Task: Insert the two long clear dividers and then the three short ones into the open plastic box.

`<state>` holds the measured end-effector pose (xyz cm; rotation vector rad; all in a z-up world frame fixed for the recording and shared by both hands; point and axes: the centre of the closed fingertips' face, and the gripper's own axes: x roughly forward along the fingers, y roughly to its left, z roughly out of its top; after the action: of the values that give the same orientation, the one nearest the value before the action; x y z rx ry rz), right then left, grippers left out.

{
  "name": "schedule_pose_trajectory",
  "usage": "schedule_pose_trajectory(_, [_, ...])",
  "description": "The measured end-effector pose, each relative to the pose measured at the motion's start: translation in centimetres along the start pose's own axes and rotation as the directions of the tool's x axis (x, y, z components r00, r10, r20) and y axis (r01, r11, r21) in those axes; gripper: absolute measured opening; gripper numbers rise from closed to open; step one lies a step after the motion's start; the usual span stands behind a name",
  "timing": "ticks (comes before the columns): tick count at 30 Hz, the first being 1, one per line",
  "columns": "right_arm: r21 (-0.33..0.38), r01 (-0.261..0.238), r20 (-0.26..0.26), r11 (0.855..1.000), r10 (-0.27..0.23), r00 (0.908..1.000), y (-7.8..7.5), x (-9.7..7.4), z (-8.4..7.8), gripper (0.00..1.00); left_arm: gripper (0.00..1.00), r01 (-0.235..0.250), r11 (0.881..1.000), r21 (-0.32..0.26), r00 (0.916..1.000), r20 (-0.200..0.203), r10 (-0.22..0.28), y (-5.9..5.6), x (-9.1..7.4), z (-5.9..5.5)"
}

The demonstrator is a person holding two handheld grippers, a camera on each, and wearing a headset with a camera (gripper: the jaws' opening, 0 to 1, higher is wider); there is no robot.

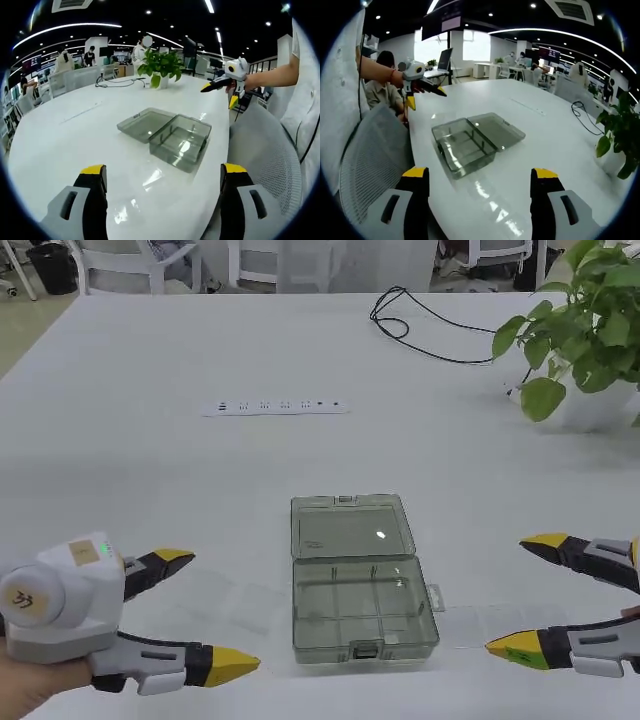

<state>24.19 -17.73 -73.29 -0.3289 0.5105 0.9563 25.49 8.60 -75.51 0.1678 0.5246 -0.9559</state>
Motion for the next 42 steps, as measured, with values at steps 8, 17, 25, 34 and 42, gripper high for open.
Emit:
schedule_pose_trajectory(8, [0.007,-0.001,0.004,1.0,0.001,1.0,0.1,0.0,0.1,0.83,0.88,-0.067,0.996,-0.062,0.9944,-0.085,0.062,1.9,-0.3,-2.3])
schedule_pose_trajectory(17, [0.016,0.001,0.008,1.0,-0.001,1.0,0.2,0.1,-0.1,0.83,0.75,-0.131,0.983,-0.13,0.9805,-0.164,0.109,3.5,-0.5,-3.9])
schedule_pose_trajectory(25, [0.019,0.0,0.009,1.0,-0.001,1.0,0.3,0.1,-0.2,0.82,0.62,-0.203,0.961,-0.187,0.9556,-0.252,0.153,4.7,-0.5,-5.6])
schedule_pose_trajectory(34, [0.024,0.002,0.013,1.0,-0.003,0.9999,0.3,0.2,-0.2,0.82,0.55,-0.247,0.949,-0.196,0.924,-0.343,0.17,5.4,-0.1,-7.2])
schedule_pose_trajectory(42, [0.027,0.001,0.017,1.0,-0.001,0.9999,0.4,0.4,-0.1,0.81,0.5,-0.283,0.939,-0.193,0.8889,-0.421,0.181,5.7,0.0,-8.3])
